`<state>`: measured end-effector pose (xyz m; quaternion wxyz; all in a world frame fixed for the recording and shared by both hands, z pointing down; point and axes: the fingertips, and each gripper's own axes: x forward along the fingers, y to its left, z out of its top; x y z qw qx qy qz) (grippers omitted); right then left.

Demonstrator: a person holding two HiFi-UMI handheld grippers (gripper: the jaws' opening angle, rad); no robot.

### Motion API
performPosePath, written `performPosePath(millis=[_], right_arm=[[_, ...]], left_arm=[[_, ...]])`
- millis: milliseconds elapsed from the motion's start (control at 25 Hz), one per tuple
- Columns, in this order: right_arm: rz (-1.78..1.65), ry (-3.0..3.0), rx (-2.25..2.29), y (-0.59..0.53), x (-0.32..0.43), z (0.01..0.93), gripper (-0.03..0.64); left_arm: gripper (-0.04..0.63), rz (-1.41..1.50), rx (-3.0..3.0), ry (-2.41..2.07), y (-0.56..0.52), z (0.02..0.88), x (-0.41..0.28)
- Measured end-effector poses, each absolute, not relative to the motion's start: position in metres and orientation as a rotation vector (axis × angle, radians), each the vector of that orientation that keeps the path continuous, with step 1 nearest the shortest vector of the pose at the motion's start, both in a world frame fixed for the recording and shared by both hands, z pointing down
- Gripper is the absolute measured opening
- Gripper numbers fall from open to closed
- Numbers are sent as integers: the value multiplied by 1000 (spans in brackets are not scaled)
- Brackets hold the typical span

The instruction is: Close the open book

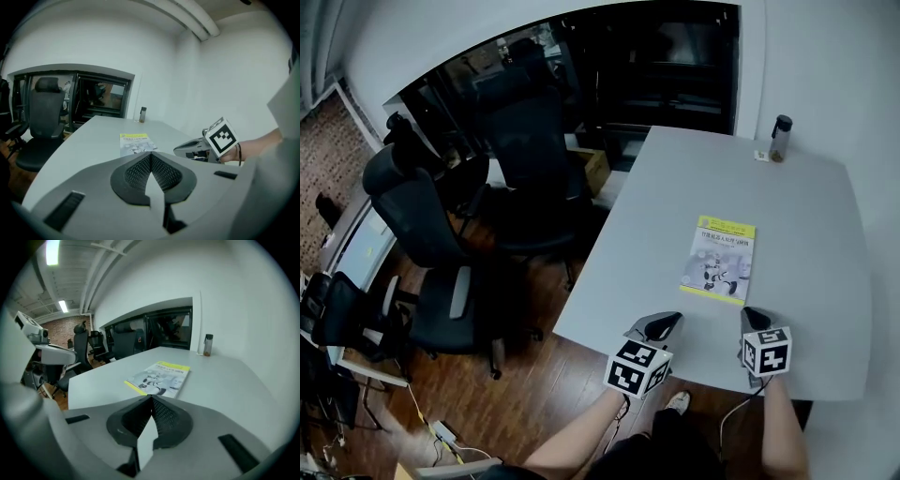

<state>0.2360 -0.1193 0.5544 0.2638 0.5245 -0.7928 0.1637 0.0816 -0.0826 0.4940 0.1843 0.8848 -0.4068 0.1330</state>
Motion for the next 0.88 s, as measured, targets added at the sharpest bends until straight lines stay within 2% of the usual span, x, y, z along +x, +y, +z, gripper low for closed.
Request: performPosePath(millis=[440, 880], right_arm=[[185, -2514, 1400, -4, 150, 413, 3], [47, -2678, 1312, 66, 117, 348, 3]], left_arm=[[5, 177, 2652, -1142, 23, 401, 66], [5, 108, 2716, -1092, 66, 363, 76]])
